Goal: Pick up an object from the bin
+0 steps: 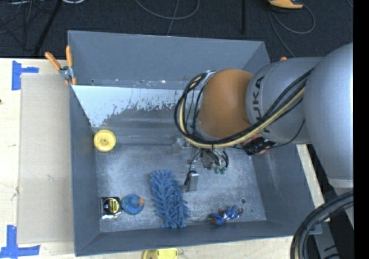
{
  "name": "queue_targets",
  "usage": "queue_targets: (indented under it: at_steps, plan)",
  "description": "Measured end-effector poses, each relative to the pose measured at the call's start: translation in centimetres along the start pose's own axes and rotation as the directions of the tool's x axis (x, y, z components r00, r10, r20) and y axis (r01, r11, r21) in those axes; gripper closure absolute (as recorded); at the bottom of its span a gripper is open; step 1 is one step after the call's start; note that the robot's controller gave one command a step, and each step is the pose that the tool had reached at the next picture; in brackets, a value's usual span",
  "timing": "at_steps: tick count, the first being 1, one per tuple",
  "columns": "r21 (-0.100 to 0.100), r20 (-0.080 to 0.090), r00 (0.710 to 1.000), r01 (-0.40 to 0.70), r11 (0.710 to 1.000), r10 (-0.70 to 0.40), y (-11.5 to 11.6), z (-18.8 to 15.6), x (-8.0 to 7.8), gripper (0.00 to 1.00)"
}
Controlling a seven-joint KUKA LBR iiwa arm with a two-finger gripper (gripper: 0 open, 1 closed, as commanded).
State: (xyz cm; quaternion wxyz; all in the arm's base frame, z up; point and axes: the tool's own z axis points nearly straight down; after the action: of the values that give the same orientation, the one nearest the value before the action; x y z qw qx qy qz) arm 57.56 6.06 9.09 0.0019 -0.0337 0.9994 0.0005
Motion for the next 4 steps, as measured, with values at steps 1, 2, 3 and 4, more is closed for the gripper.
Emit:
queue_targets:
  at_steps: [1, 2, 3, 4]
  plan:
    - [-0.002, -0.007, 0.999, 0.043, 0.999, -0.043, 1.9, 3.3, 0.7, 0.00]
    - [0.001, -0.006, 0.988, 0.157, 0.988, -0.157, 7.7, 2.1, 2.2, 1.00]
    - [0.001, -0.006, 0.988, 0.157, 0.988, -0.157, 7.7, 2.1, 2.2, 0.00]
    - [0.001, -0.005, 0.988, 0.157, 0.988, -0.157, 7.7, 2.1, 2.2, 0.00]
